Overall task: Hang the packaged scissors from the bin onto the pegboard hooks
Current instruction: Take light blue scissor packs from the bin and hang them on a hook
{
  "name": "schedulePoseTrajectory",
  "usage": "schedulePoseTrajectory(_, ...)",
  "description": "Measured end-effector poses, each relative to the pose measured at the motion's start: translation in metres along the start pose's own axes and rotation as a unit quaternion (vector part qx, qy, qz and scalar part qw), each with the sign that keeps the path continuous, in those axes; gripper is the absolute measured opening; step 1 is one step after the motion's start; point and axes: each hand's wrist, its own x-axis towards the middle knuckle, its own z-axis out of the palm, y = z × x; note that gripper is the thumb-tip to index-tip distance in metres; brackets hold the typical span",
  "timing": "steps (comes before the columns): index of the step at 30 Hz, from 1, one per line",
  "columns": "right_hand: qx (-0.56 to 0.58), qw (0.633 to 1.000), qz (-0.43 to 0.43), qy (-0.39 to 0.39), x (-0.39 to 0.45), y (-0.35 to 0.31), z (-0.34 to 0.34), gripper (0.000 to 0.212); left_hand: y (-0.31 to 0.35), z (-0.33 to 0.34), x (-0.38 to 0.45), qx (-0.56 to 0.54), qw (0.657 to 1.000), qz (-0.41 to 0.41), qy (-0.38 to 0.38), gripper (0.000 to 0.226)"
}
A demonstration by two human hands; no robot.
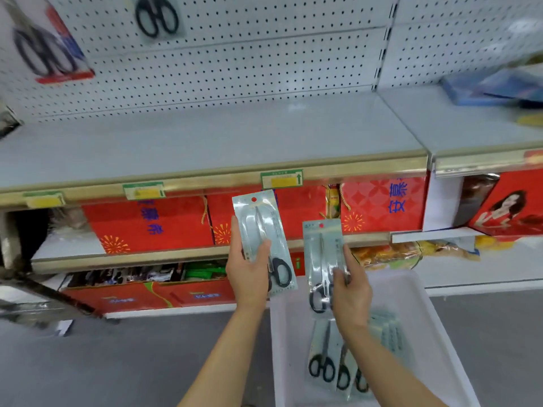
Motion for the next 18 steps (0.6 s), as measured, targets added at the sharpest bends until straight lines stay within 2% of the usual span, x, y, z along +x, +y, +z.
schedulePoseTrajectory(6, 0.139, 0.986, -0.087, -0.005, 0.016, -0.122, -0.006, 0.053, 0.09, -0.018, 0.042, -0.024, 0.995, 0.091, 0.03, 0.077)
schedulePoseTrajectory(11, 0.167, 0.971, -0.169, -0.021, 0.017, -0.197, -0.001, 0.049, 0.155, -0.037, 0.071, -0.051, 0.986, 0.156, 0.043, 0.079)
schedulePoseTrajectory(18, 0.182, 0.96, -0.212, -0.008, 0.018, -0.279, 0.025, 0.05, 0.219, -0.065, 0.112, -0.073, 0.976, 0.189, 0.082, 0.076)
